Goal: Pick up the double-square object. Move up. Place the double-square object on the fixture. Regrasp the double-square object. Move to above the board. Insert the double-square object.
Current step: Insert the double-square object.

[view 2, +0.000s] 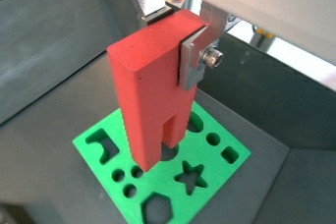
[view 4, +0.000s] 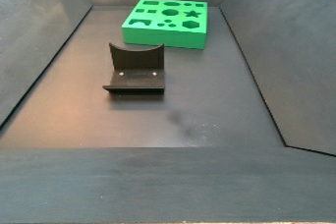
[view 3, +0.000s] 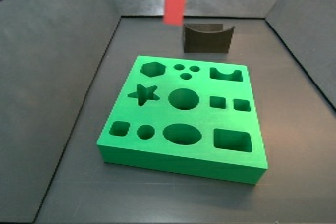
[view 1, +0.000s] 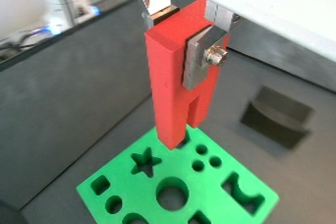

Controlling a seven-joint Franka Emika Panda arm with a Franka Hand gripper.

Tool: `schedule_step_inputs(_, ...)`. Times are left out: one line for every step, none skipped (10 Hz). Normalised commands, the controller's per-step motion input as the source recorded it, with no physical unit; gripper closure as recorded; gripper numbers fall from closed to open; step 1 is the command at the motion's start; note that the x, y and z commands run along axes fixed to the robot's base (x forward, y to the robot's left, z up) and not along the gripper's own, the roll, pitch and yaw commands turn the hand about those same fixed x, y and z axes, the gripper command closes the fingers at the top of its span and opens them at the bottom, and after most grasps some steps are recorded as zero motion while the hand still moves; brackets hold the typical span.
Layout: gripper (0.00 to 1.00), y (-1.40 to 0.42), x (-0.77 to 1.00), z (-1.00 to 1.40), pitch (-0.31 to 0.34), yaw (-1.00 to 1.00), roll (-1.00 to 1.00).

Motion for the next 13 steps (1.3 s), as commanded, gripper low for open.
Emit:
schedule_step_inputs(1.00,-0.03,0.03,-0.10,0.000,-1.00,-0.06)
schedule_step_inputs(1.00,-0.03,0.02,-0.13,0.000,-1.00,-0.06)
schedule_step_inputs(1.00,-0.03,0.02,-0.13,0.000,-1.00,-0.06)
schedule_step_inputs(1.00,-0.03,0.02,-0.13,0.000,-1.00,-0.06)
schedule_step_inputs(1.00,-0.03,0.02,-0.13,-0.001,-1.00,-0.06)
schedule_step_inputs(1.00,-0.03,0.07,-0.08,0.000,-1.00,-0.08)
schedule_step_inputs(1.00,-0.03,0.10,-0.05,0.000,-1.00,-0.09)
schedule_step_inputs(1.00,-0.03,0.09,-0.04,0.000,-1.00,-0.09)
schedule_step_inputs(1.00,-0.03,0.03,-0.07,-0.016,-1.00,-0.07)
schedule_step_inputs(1.00,-0.03,0.02,-0.09,-0.019,-1.00,-0.06)
schedule_step_inputs(1.00,-0.02,0.01,-0.11,-0.030,-1.00,-0.06)
schedule_step_inputs(1.00,-0.02,0.01,-0.10,-0.023,-1.00,-0.06)
schedule_step_inputs(1.00,-0.02,0.02,-0.09,-0.011,-1.00,-0.07)
